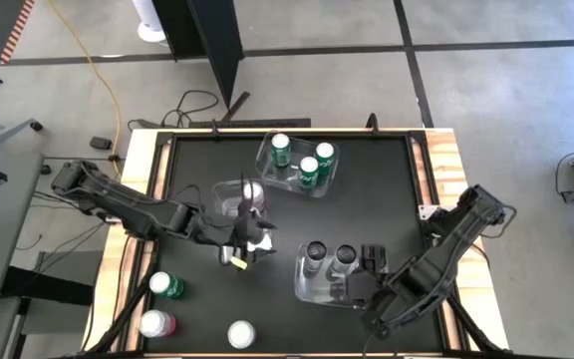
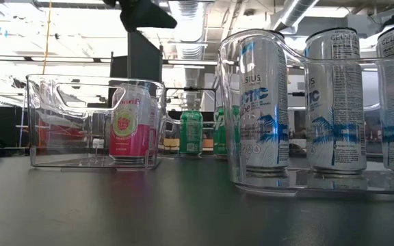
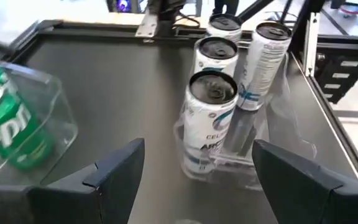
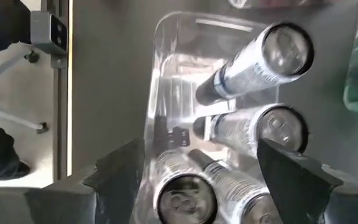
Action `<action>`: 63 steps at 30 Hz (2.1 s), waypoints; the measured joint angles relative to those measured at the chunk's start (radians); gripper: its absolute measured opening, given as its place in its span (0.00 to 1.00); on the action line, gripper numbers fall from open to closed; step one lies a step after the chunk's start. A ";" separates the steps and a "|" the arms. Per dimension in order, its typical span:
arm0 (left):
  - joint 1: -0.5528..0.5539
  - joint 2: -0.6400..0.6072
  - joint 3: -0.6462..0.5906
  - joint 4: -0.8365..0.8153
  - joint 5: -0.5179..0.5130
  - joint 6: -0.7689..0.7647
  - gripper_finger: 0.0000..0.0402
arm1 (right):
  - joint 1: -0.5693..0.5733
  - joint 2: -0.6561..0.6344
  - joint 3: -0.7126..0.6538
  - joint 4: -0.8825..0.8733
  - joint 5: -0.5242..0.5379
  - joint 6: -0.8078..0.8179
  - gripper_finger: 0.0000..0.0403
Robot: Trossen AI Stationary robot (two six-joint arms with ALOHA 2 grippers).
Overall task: Sort soda cans
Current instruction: Put the pink soda can into the center transparent bin
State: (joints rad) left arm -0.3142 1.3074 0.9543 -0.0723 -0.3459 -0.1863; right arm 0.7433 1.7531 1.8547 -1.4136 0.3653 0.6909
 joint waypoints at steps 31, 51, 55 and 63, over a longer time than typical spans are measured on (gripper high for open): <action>-0.449 0.128 0.113 -0.341 0.159 0.048 0.84 | -0.070 0.000 0.007 0.185 0.187 -0.197 0.81; -0.458 0.215 0.114 -0.256 0.236 -0.011 0.91 | -0.079 0.001 0.007 0.225 0.187 -0.194 0.81; -0.463 0.269 0.145 -0.262 0.253 -0.017 0.91 | -0.079 0.001 0.007 0.225 0.187 -0.192 0.81; -0.463 0.352 0.176 -0.258 0.250 -0.009 0.91 | -0.079 0.001 0.007 0.226 0.187 -0.192 0.81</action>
State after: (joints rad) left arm -0.7776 1.6595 1.1301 -0.3303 -0.0963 -0.1951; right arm 0.6640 1.7538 1.8614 -1.1871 0.5522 0.4992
